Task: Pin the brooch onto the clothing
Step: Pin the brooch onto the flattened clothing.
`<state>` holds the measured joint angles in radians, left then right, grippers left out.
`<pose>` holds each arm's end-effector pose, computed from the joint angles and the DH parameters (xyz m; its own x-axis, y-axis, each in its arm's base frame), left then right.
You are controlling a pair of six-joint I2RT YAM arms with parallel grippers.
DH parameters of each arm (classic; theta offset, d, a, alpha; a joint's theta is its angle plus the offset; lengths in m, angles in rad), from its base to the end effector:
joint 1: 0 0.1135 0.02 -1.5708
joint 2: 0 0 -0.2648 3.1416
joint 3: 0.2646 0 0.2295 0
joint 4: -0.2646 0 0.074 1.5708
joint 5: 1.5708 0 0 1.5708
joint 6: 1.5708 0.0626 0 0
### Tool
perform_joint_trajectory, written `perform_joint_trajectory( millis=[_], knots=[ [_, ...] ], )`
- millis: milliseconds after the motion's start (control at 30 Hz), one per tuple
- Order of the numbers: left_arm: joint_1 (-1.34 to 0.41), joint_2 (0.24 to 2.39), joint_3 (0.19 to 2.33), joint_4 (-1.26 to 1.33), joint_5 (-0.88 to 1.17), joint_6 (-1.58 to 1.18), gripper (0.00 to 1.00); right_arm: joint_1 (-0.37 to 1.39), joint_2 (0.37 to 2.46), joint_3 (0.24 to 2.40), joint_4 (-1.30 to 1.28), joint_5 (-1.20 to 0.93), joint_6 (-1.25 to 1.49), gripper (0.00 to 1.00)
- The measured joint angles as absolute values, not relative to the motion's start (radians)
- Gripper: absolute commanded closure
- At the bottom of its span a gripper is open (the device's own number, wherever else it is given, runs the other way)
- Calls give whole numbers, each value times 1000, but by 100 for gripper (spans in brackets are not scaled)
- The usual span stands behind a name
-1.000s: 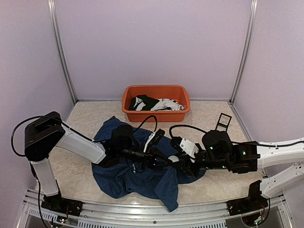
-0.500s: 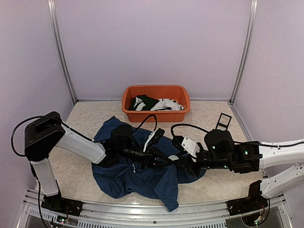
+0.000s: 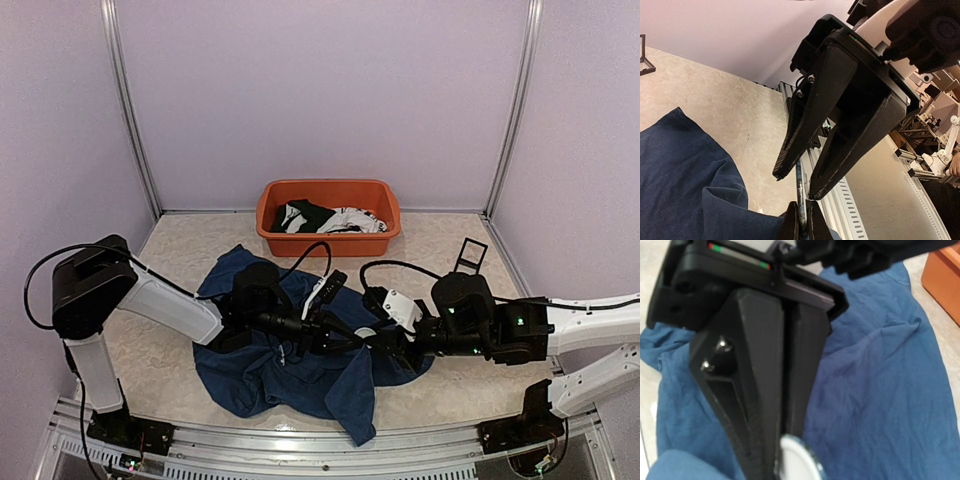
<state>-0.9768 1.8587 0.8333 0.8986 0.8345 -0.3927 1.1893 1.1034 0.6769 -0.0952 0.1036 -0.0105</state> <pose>0.1723 -0.3380 0.1945 -0.4358 0.1861 -0.8806 0.8671 -0.1754 -0.4662 0.0973 0.2253 0.2450 -0.1762 -0.4673 -0.8664 -0.8916 0.4487 -0.0606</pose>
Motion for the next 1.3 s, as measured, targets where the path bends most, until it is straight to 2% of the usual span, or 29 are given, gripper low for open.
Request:
perform_joint_trajectory(
  millis=[433,700,1033,1300],
  knots=[
    [-972,1882,836,897,853,-400,100,1189,1135,693,-123,110,-7,89],
    [-972,1882,836,896,844,-387,100,1189,1135,694,-122,109,28,91],
    [-992,1824,800,850,729,-292,100,1188,1144,677,-62,119,123,88],
    [-1014,1768,764,838,632,-231,100,1188,1121,625,41,117,171,91]
  ],
)
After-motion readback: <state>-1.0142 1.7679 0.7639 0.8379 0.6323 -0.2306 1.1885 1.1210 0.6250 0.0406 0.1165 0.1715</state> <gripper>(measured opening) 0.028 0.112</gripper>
